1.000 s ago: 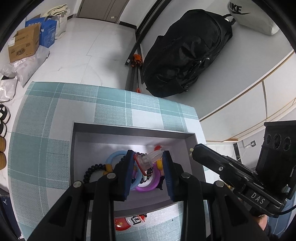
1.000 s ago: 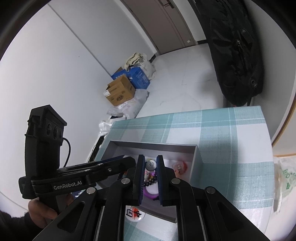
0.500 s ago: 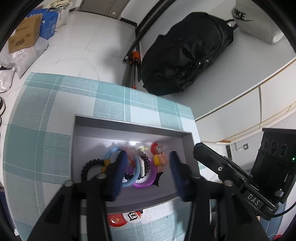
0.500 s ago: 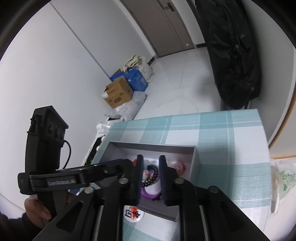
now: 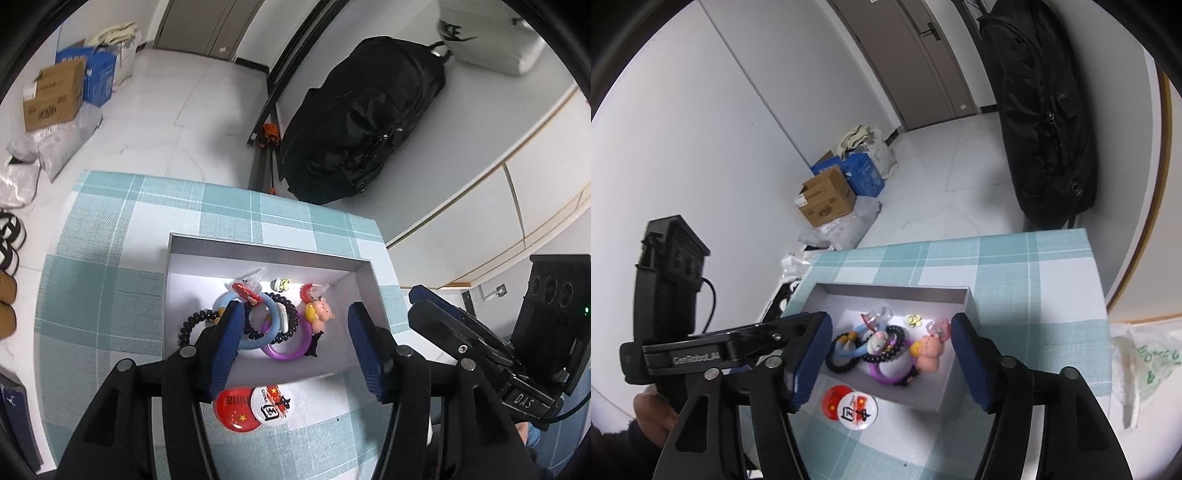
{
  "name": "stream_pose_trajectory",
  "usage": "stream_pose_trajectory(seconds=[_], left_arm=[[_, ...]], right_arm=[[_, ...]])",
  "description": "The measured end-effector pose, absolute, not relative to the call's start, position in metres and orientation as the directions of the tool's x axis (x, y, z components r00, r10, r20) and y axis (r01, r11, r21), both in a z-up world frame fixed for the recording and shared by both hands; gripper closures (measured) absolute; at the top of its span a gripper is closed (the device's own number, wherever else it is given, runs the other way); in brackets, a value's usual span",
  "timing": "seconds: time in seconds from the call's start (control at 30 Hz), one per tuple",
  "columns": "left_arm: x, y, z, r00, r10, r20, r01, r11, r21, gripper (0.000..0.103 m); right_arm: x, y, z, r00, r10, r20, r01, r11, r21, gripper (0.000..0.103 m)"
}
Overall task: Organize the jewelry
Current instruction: 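Withdraw both grippers from the box toward the two badges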
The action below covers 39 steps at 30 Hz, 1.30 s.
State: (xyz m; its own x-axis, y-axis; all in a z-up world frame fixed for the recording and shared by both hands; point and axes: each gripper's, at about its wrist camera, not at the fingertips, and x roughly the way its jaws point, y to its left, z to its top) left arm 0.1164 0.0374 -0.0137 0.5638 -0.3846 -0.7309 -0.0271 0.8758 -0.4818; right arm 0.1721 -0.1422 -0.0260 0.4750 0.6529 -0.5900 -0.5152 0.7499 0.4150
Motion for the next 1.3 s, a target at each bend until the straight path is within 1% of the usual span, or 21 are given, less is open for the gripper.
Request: stream_pose_trajectory(seconds=[0.2, 0.23, 0.27, 0.3, 0.4, 0.43, 0.5, 0.67, 0.77, 0.87, 1.07, 1.2, 1.3], left_arm=[[0.099, 0.03, -0.006, 0.606, -0.331, -0.723, 0.009, 0.912, -0.41, 0.048], [0.096, 0.029, -0.006, 0.611, -0.325, -0.722, 0.012, 0.916, -0.402, 0.047], [0.091, 0.029, -0.007, 0.615, -0.319, -0.722, 0.016, 0.92, -0.392, 0.043], [0.088, 0.029, -0.006, 0.62, -0.312, -0.72, 0.018, 0.923, -0.385, 0.041], [0.078, 0.03, -0.006, 0.647, -0.281, -0.709, 0.017, 0.935, -0.355, 0.04], [0.074, 0.032, -0.007, 0.654, -0.268, -0.708, 0.01, 0.938, -0.346, 0.039], [0.067, 0.035, -0.009, 0.662, -0.257, -0.704, -0.004, 0.938, -0.345, 0.036], [0.054, 0.042, -0.009, 0.677, -0.214, -0.704, -0.044, 0.943, -0.329, 0.035], [0.048, 0.044, -0.009, 0.68, -0.196, -0.707, -0.058, 0.946, -0.318, 0.034], [0.048, 0.042, -0.013, 0.66, -0.187, -0.727, -0.067, 0.95, -0.305, 0.025], [0.041, 0.041, -0.014, 0.656, -0.159, -0.738, -0.064, 0.962, -0.264, 0.024], [0.041, 0.05, -0.024, 0.624, -0.155, -0.766, -0.095, 0.958, -0.272, 0.024], [0.041, 0.05, -0.03, 0.601, -0.089, -0.794, -0.096, 0.978, -0.183, 0.024]], right_arm=[[0.159, -0.146, -0.025, 0.483, 0.641, -0.596, -0.528, 0.757, 0.386, 0.032], [0.157, -0.146, -0.025, 0.482, 0.642, -0.596, -0.532, 0.755, 0.383, 0.03], [0.154, -0.146, -0.025, 0.48, 0.642, -0.597, -0.537, 0.754, 0.378, 0.027], [0.151, -0.145, -0.026, 0.478, 0.643, -0.598, -0.543, 0.752, 0.374, 0.024], [0.141, -0.143, -0.026, 0.458, 0.657, -0.599, -0.566, 0.735, 0.373, 0.022], [0.138, -0.142, -0.026, 0.46, 0.654, -0.6, -0.572, 0.735, 0.363, 0.02], [0.132, -0.139, -0.028, 0.458, 0.648, -0.608, -0.585, 0.735, 0.343, 0.018], [0.121, -0.137, -0.039, 0.454, 0.621, -0.639, -0.581, 0.75, 0.317, 0.016], [0.117, -0.137, -0.045, 0.452, 0.605, -0.655, -0.573, 0.76, 0.307, 0.013], [0.116, -0.135, -0.051, 0.442, 0.596, -0.67, -0.567, 0.765, 0.306, 0.012], [0.114, -0.127, -0.061, 0.405, 0.594, -0.695, -0.566, 0.76, 0.32, 0.011], [0.113, -0.114, -0.073, 0.38, 0.573, -0.726, -0.594, 0.753, 0.283, 0.011], [0.112, -0.103, -0.082, 0.351, 0.56, -0.75, -0.617, 0.741, 0.265, 0.011]])
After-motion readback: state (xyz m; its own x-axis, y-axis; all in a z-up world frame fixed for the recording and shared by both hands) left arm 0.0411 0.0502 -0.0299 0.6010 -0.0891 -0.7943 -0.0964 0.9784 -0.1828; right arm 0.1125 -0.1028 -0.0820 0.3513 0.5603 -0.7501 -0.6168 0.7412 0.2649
